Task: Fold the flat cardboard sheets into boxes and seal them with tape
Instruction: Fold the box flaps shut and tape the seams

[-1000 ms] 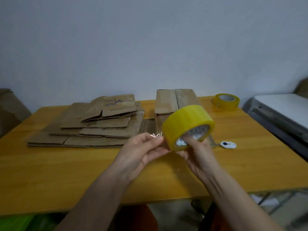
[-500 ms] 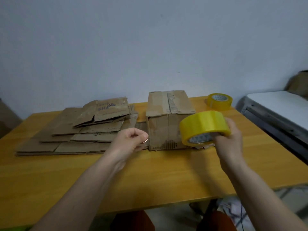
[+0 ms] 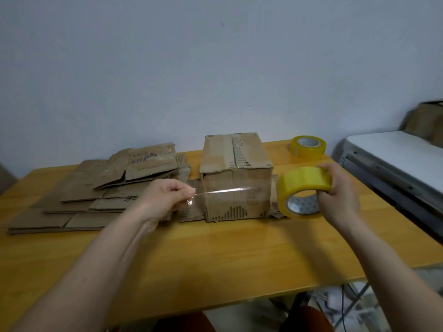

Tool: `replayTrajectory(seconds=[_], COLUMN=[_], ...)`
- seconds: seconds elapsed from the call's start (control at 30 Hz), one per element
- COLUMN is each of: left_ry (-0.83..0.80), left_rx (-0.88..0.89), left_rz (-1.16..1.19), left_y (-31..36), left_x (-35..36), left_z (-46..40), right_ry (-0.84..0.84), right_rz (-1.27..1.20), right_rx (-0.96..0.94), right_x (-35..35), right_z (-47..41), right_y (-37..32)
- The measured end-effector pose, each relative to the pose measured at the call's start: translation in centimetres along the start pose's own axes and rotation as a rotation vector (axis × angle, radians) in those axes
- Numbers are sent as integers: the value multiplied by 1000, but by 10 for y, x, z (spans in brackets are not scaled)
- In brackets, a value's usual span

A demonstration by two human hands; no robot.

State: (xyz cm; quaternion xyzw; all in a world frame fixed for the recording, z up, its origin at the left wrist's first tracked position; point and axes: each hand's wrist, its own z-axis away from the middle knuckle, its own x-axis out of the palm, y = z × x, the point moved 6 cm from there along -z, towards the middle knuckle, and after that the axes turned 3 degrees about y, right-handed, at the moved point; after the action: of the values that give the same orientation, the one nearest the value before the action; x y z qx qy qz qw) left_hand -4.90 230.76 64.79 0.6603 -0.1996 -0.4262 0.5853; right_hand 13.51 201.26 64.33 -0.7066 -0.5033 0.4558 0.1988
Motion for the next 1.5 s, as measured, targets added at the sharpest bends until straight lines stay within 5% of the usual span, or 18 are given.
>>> replayTrajectory(seconds=[0.07, 0.17, 0.3, 0.7, 0.8, 0.97, 1.13, 1.23, 1.33, 1.4, 1.5], left_ry=[-71, 67, 203, 199, 86, -43, 39, 381, 658, 465, 217], left_rx=[-28, -63, -2, 48, -31, -283, -488, -195, 452, 686, 531], left_rz=[92, 175, -20, -286, -277, 115, -21, -83, -359, -584, -965], left_y=[1, 3, 15, 40, 22, -9, -79, -64, 4, 28, 18], left_x=[5, 10, 14, 9, 16, 18, 32, 22, 17, 44, 73], left_z=[-6, -15, -23, -45, -49, -62, -43, -45, -25, -20, -31], right_ry=[5, 36, 67, -3, -92, -169, -181, -187, -202, -206, -211], right_rz=[-45, -39, 63, 262, 292, 194, 179, 173, 151, 149, 152], right_rx=[33, 38, 15, -11, 14, 103, 75, 72, 64, 63, 83], right_x=[-1, -2, -6, 5, 21, 38, 36, 40, 47, 51, 57], right_z=[-3, -9, -21, -52, -52, -46, -50, -50, -53, -53, -51], right_y=[4, 3, -5, -9, 1, 19, 22, 22, 20, 21, 22])
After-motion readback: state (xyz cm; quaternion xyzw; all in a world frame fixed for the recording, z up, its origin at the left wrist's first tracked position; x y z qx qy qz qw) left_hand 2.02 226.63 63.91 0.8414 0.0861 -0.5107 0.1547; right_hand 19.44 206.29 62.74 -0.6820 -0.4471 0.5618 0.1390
